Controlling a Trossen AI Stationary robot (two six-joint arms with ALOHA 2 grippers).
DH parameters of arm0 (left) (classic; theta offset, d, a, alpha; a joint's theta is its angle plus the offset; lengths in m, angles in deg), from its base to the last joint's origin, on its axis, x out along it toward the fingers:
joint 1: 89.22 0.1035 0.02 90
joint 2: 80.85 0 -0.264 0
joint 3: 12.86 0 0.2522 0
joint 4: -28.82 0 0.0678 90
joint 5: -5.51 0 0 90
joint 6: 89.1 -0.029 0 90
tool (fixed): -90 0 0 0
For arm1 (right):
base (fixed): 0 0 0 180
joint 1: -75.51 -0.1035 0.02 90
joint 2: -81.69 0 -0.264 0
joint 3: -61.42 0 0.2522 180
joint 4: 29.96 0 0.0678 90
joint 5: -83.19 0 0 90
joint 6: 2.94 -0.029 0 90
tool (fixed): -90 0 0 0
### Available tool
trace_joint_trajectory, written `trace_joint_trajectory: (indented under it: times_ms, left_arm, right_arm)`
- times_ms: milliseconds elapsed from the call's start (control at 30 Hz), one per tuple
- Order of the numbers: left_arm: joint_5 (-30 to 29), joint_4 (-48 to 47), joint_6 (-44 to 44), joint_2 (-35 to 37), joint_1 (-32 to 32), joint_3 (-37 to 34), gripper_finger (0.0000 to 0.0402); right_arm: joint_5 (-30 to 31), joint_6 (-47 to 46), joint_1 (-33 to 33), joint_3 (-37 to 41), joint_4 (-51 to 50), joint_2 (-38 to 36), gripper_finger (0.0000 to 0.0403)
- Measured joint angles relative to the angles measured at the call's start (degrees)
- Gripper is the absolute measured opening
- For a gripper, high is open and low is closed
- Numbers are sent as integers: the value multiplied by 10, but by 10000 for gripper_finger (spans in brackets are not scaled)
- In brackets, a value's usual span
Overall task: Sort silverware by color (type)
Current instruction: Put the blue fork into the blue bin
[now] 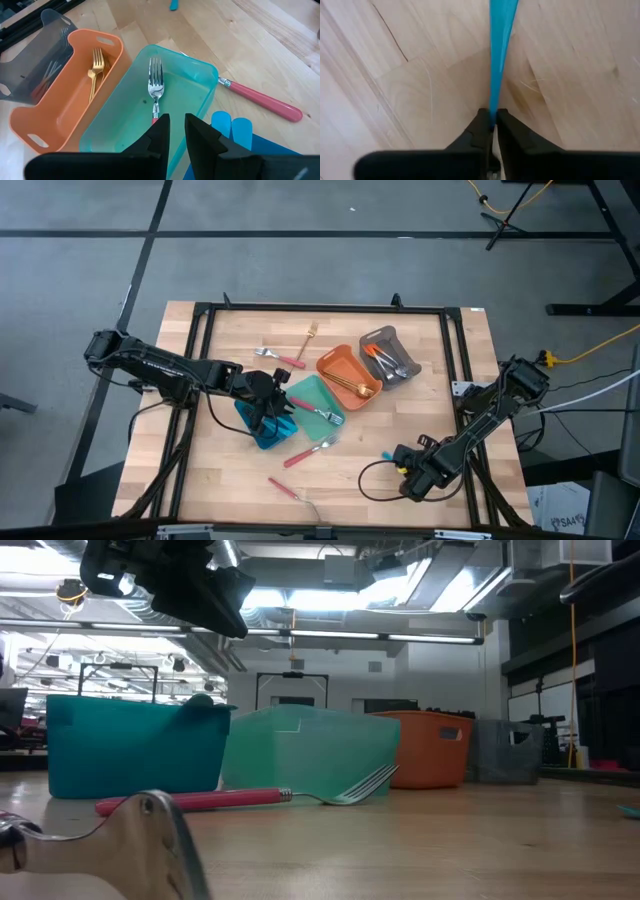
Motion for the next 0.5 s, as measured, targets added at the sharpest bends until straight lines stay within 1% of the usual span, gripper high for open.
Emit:
trace_joint_trajectory:
  times_ms: [67,233,500]
  left_arm:
    - [0,0,0,0,0,0,54]
    - [0,0,0,0,0,0,54]
    - [0,0,0,0,0,0,54]
  right_arm:
    - [0,0,0,0,0,0,5]
    - [10,4,0,0,0,0,10]
    - [34,1,0,0,10,1,3]
